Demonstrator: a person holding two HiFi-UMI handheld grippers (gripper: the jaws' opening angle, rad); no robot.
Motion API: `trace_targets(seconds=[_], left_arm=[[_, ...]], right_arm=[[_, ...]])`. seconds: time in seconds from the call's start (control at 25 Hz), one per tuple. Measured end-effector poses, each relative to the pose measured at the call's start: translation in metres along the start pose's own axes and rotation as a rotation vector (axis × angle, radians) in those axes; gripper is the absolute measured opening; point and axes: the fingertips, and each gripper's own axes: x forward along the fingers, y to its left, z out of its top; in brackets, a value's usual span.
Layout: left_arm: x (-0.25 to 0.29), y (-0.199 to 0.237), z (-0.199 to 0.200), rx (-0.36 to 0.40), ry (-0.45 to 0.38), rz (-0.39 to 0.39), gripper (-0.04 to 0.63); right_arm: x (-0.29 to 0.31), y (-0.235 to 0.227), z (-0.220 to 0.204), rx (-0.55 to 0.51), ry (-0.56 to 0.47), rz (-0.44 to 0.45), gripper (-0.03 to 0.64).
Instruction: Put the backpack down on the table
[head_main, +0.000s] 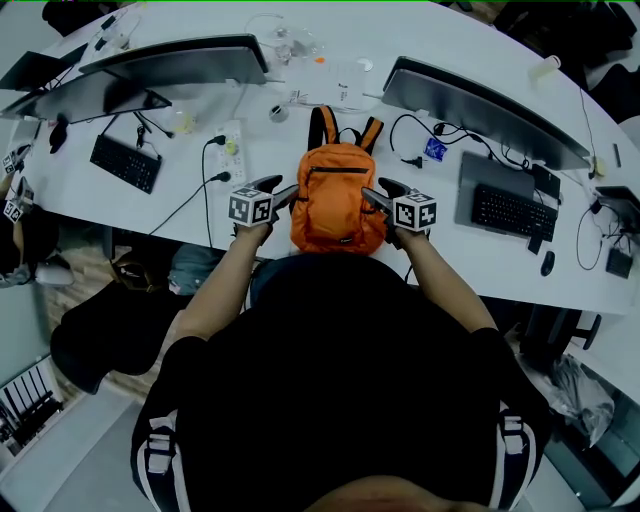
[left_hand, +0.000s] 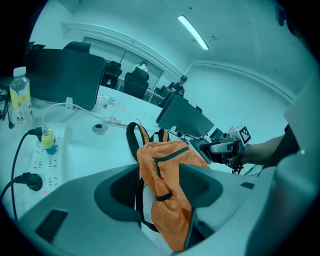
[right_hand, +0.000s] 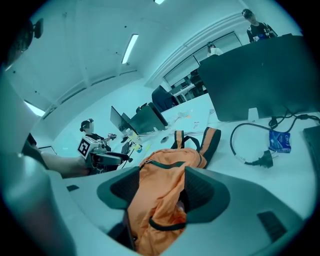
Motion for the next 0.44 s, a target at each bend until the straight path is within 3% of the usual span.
trace_targets(seconds=[0.44], left_arm=[[-0.015,-0.051,0.015,0.025,-0.057,-0.088,0.167]], right_arm=[[-0.023,0.031,0.017,-0.088,-0.058,0.000,0.184]])
